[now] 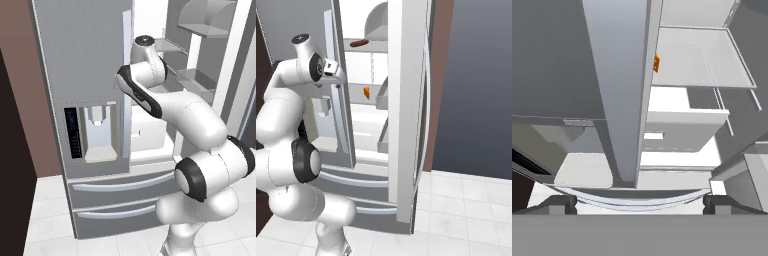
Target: Retrieve the sausage and cheese from the fridge and place them on the cutting board on the counter.
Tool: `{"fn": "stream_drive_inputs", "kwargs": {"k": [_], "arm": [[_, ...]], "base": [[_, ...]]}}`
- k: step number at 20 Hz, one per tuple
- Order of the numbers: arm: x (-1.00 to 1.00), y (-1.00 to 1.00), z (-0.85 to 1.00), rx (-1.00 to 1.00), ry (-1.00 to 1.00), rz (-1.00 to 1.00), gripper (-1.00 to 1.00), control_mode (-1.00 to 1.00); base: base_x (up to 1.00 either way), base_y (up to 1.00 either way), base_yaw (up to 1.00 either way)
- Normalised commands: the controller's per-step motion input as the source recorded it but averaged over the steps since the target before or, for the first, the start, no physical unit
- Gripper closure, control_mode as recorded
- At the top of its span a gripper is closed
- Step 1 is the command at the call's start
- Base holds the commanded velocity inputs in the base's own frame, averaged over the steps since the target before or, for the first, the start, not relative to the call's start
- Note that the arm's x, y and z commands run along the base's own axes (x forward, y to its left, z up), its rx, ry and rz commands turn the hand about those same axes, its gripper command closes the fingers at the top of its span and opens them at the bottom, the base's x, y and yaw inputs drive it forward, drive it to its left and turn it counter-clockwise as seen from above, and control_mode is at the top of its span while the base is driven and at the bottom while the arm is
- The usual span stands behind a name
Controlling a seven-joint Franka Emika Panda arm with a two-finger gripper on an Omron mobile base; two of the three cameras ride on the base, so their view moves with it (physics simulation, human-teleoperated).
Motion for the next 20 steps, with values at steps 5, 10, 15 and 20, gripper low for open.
{"fn": "stream_drive_inputs", "kwargs": {"k": [5,10,15,20], "arm": [[0.22,0.0,-0.15,0.01,-0.07,0.0,-1.0,-1.0],[0.04,0.01,-0.07,0.04,-0.11,0.0,-1.0,-1.0],[0.15,0.07,-0.05,0.05,-0.08,0.0,-1.0,-1.0],[0.43,0.01,-0.03,0.02,-0.01,0.0,-1.0,-1.0]], "base": [[0.0,0.0,0.0],[0.0,0.0,0.0],[0.0,0.0,0.0],[0.0,0.0,0.0]]}}
